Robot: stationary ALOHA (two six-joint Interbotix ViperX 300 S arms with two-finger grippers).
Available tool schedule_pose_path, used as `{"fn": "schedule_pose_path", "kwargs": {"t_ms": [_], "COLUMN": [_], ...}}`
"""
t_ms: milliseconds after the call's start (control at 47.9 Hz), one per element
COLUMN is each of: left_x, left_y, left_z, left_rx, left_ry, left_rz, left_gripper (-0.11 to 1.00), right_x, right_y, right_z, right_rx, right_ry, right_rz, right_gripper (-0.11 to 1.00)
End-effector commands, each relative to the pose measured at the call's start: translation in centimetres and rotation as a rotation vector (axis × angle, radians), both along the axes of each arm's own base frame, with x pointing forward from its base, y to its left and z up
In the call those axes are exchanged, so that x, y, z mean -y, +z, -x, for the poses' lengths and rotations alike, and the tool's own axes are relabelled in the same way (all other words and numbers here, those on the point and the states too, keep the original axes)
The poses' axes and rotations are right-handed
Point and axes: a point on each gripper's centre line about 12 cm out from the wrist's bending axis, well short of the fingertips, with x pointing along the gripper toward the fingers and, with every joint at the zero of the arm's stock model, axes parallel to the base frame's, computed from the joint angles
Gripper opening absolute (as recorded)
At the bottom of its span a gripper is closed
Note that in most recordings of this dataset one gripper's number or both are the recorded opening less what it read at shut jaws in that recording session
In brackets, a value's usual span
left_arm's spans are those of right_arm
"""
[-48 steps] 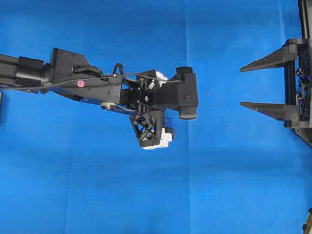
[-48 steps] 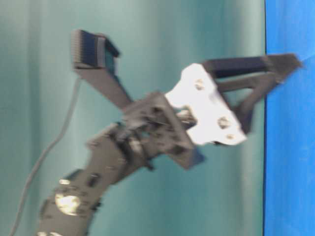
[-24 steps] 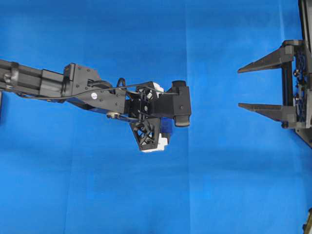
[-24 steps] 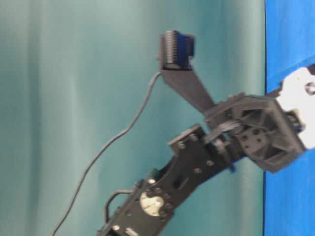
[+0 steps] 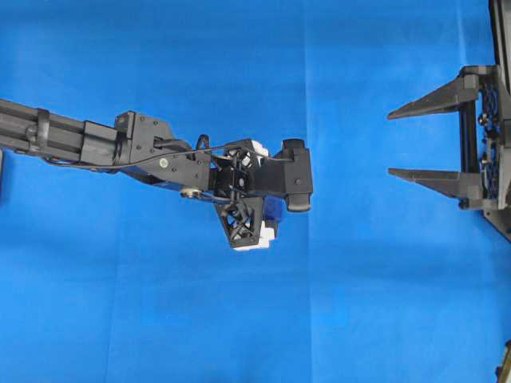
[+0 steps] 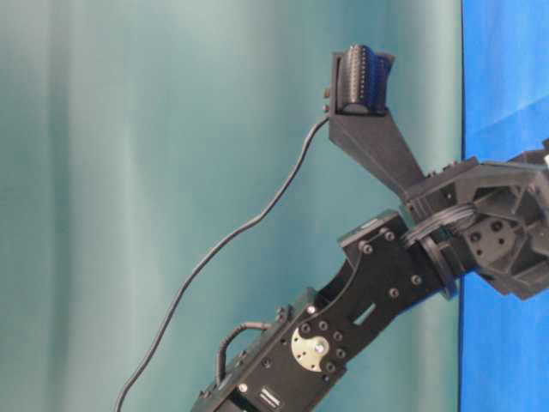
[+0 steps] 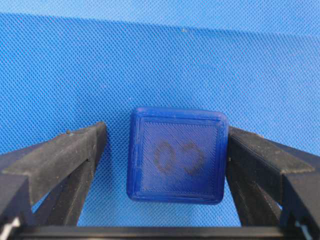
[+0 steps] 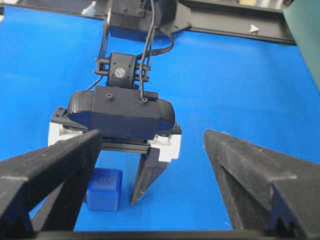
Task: Handover the blue block to the right arm after grasping it with the left arm, then place it in the designated position.
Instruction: 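Close the left gripper on the blue cube and lift it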
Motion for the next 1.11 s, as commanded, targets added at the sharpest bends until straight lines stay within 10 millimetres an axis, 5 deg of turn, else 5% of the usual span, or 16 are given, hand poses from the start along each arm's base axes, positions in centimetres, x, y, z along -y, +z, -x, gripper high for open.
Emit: {"fn": "schedule_pose_path", "kwargs": {"t_ms": [0, 146, 313, 918, 1085], "left_x": [0.1, 0.2, 0.2, 0.2, 0.1], "left_y": [1.1, 1.4, 1.9, 2.9, 5.9], "left_z": [-0.4, -0.5, -0.4, -0.9, -1.0], "left_rx": [0.028, 0.02, 0.003, 0.023, 0.058], "left_ry": [-0.001, -0.01, -0.035, -0.044, -0.041], "left_rz": [0.001, -0.005, -0.023, -0.03, -0.028], "left_gripper": [0.91, 0.86, 0.48, 0.49, 0.49], "right_x": [0.1, 0.1, 0.1, 0.1, 0.1], "right_y": [0.9, 0.9, 0.9, 0.9, 1.0], "right_z": [-0.3, -0.3, -0.3, -0.3, -0.3], "right_rx": [0.028, 0.026, 0.028, 0.025, 0.026], "right_ry": [-0.004, -0.004, -0.004, -0.004, -0.003], "right_rz": [0.003, 0.002, 0.002, 0.002, 0.0], "right_gripper": [0.97, 0.97, 0.97, 0.97, 0.97]}}
